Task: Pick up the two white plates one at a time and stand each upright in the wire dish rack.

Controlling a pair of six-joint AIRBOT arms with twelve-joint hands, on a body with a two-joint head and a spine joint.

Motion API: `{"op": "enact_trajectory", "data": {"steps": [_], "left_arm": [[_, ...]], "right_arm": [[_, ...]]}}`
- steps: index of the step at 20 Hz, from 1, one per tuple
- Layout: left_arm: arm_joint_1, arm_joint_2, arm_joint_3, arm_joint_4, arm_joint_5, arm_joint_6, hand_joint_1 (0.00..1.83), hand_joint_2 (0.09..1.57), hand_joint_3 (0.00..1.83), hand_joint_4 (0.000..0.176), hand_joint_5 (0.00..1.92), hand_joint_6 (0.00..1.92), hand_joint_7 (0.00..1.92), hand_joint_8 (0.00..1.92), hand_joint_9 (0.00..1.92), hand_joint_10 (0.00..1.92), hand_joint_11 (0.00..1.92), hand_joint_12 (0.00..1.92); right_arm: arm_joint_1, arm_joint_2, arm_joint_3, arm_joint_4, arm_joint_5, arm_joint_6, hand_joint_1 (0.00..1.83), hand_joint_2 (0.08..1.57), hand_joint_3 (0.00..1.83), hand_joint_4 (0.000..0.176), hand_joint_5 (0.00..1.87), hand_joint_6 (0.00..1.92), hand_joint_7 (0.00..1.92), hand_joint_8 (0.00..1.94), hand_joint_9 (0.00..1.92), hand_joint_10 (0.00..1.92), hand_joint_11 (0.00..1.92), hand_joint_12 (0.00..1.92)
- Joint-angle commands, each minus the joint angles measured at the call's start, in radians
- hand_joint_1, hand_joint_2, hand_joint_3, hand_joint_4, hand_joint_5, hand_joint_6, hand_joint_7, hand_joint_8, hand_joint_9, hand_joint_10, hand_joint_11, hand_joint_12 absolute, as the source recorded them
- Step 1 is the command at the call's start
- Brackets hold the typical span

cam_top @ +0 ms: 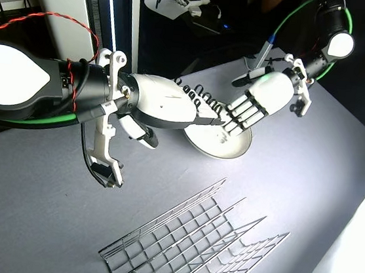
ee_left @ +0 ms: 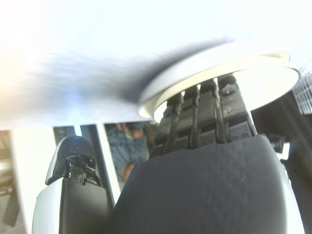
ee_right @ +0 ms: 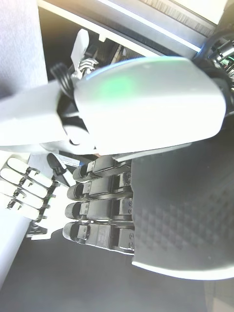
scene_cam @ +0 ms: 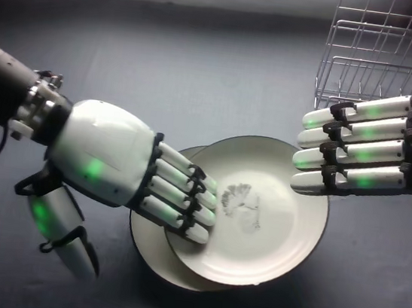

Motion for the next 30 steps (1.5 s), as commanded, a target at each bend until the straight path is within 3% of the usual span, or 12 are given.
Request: {"op": "enact_trajectory", "data": {"steps": [1, 15, 30], "left_arm": [[0.005, -0.015, 0.004, 0.015, 0.021, -0.001, 0.00, 1.12, 0.00, 0.000, 0.13, 0.01, 0.10, 0.01, 0.08, 0.01, 0.06, 0.03], [-0.030, -0.072, 0.007, -0.017, 0.061, -0.021, 0.00, 1.11, 0.00, 0.000, 0.13, 0.01, 0.09, 0.01, 0.07, 0.01, 0.04, 0.04], [-0.033, -0.073, 0.005, -0.021, 0.063, -0.024, 0.00, 1.12, 0.00, 0.000, 0.14, 0.00, 0.10, 0.00, 0.08, 0.00, 0.04, 0.05]], "right_arm": [[0.007, 0.008, 0.003, 0.068, 0.059, 0.003, 1.38, 1.00, 0.02, 0.000, 0.00, 0.00, 0.00, 0.00, 0.00, 0.00, 0.00, 0.00], [-0.073, -0.001, -0.001, 0.068, 0.044, 0.012, 1.37, 1.00, 0.01, 0.000, 0.00, 0.00, 0.00, 0.00, 0.00, 0.00, 0.00, 0.00], [-0.084, -0.148, 0.025, 0.074, -0.070, 0.001, 1.37, 1.03, 0.01, 0.000, 0.00, 0.00, 0.00, 0.00, 0.00, 0.00, 0.01, 0.01]]}}
